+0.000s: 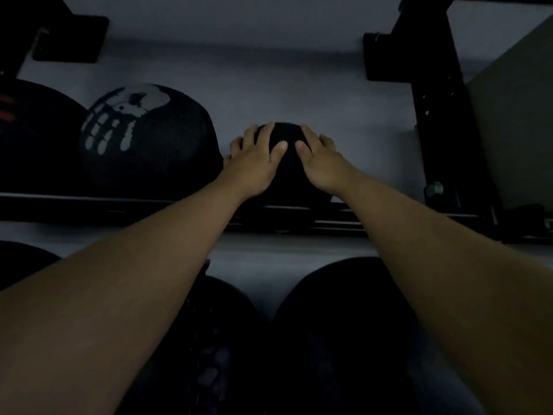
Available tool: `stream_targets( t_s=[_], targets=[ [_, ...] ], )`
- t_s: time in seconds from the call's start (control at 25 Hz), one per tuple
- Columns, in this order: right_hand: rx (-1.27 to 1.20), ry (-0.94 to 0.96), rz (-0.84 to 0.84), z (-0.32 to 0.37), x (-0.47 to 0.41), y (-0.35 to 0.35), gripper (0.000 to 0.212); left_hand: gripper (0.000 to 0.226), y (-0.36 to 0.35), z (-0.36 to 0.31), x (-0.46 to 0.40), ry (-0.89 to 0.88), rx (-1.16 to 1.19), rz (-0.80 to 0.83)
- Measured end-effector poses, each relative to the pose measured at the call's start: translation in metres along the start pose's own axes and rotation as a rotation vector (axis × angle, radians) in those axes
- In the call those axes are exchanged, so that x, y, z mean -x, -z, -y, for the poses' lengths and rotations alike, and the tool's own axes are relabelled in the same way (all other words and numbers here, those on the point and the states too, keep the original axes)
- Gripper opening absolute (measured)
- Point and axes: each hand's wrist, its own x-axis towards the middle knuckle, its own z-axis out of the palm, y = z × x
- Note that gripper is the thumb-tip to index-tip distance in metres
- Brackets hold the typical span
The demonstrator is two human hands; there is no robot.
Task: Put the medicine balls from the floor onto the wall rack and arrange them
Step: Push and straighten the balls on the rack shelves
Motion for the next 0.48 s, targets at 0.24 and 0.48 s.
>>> stream_targets(
  t_s=[0.24,0.48],
  targets=[
    [0.103,0.064,0.139,-0.03,0.073,0.021,0.071,0.086,-0.002,-0.007,0.063,0.01,-0.228,0.107],
    [0.249,0.091,0.128,-0.067,0.16,0.024,0.065,0.077,-0.047,-0.043,0.136,0.089,-0.202,0.175]
  ],
)
